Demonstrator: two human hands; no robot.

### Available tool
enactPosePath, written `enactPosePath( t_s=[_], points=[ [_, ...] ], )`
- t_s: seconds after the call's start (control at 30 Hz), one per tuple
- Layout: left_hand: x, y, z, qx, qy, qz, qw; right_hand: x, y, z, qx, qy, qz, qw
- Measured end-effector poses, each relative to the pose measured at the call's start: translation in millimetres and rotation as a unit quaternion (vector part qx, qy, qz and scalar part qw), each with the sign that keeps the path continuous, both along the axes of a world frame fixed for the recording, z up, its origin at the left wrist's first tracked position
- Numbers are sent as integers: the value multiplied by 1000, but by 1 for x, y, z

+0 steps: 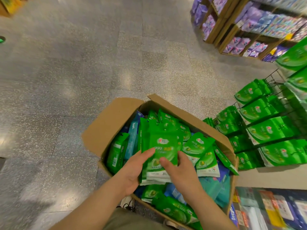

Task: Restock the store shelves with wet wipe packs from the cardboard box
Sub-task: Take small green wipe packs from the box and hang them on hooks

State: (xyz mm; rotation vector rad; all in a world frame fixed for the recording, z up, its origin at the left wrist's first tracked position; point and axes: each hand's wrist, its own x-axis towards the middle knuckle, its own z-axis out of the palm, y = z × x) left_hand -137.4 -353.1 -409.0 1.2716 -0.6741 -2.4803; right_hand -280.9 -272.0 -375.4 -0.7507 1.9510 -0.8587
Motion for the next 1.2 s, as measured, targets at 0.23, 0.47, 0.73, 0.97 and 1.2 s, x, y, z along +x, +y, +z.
enactPosePath(
  t_s=[0.23,0.47,0.73,0.97,1.2],
  points=[
    [10,1,1,-54,-39,49,997,8,-14,-6,-4,144,93,985],
    [41,-8,-8,-54,-61,87,993,-21,-14,-44,122,142,23,982],
    [55,-6,-14,-68,-76,96,990,-20,9,-64,175,257,216,925],
    [53,-7,-13,-70,-88,85,990,-29,11,-57,204,258,274,904],
    [51,-16,-9,-97,-109,61,987,-51,21,-31,27,73,82,994]
  ],
)
